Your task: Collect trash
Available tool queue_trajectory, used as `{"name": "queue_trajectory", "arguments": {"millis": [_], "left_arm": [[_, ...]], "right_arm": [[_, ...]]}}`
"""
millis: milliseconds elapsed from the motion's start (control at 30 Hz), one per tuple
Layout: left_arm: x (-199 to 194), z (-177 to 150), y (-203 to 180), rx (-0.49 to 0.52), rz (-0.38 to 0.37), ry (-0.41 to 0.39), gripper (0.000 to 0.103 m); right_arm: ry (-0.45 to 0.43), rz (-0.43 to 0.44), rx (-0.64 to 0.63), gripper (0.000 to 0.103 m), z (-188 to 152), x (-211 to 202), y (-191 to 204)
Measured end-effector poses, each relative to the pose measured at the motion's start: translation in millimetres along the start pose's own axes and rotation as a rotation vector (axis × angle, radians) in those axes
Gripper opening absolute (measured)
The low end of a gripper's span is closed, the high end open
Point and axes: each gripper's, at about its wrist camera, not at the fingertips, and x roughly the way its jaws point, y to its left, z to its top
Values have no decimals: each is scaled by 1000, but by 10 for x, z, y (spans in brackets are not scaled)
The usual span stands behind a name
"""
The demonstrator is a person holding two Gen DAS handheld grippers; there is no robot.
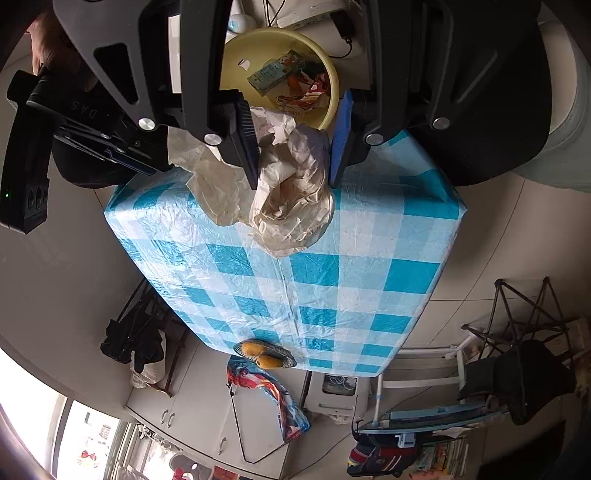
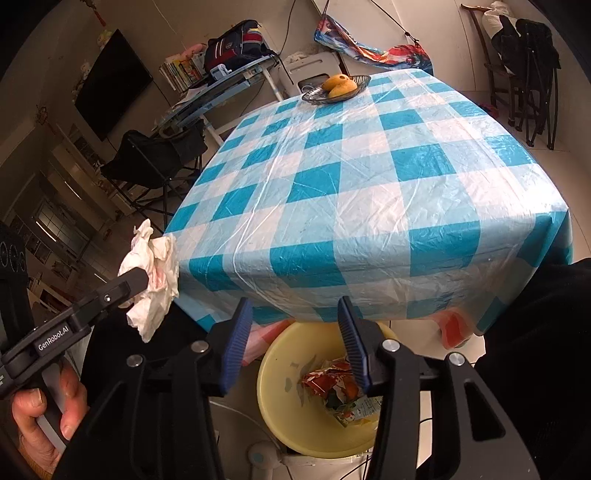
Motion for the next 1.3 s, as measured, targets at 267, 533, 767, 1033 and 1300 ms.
{"name": "queue_trajectory", "arguments": {"millis": [267, 533, 767, 1033, 1300], "left_arm": [[383, -242, -219, 72, -31, 178, 40], [337, -305, -223, 71, 4, 156, 72], [59, -172, -89, 29, 45, 37, 83], [-473, 61, 92, 55, 151, -148, 90], [-634, -53, 324, 68, 244, -240, 95]], "right_arm": [[-152, 6, 37, 57, 50, -286, -55], [-186, -11, 37, 65, 80, -326, -60], [-259, -54, -10, 69, 78, -461, 12], [-528, -271, -209, 85, 21, -1014, 295], [-503, -347, -289, 91, -35, -897, 317]]}}
